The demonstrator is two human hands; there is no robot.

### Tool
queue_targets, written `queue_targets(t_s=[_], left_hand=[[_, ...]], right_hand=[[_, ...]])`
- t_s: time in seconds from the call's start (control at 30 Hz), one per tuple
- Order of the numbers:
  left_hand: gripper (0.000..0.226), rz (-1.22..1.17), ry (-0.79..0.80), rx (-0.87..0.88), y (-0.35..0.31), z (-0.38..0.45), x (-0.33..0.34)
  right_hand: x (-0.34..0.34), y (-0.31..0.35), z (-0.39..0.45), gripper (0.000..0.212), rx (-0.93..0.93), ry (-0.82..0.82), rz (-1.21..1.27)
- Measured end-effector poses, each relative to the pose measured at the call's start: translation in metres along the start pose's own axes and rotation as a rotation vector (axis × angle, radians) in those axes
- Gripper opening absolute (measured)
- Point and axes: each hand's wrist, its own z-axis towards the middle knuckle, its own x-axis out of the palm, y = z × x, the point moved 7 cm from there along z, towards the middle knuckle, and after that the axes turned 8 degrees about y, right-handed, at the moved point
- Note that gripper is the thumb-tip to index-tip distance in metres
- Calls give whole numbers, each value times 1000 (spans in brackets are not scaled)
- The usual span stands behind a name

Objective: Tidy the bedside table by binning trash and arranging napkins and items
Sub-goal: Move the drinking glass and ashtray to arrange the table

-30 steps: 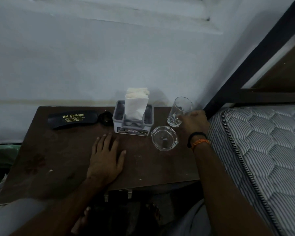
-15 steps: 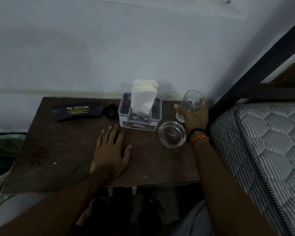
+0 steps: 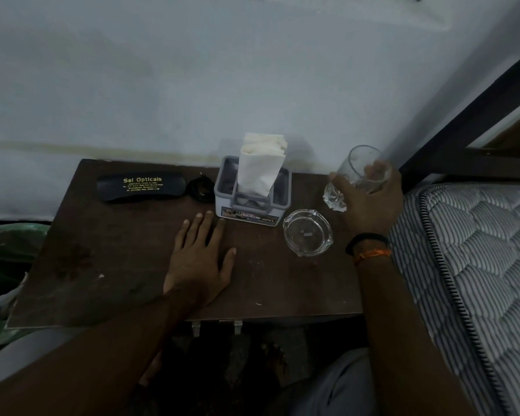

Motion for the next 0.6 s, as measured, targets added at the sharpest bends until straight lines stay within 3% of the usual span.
queue_targets(t_s=[0.23, 0.6], left_hand=[[70, -11, 5, 5, -1, -2, -2], [69, -18, 1, 5, -1, -1, -4]], right_hand=[[7, 1, -39, 78, 94, 85, 44], [19, -24, -67, 86, 131, 194, -149]])
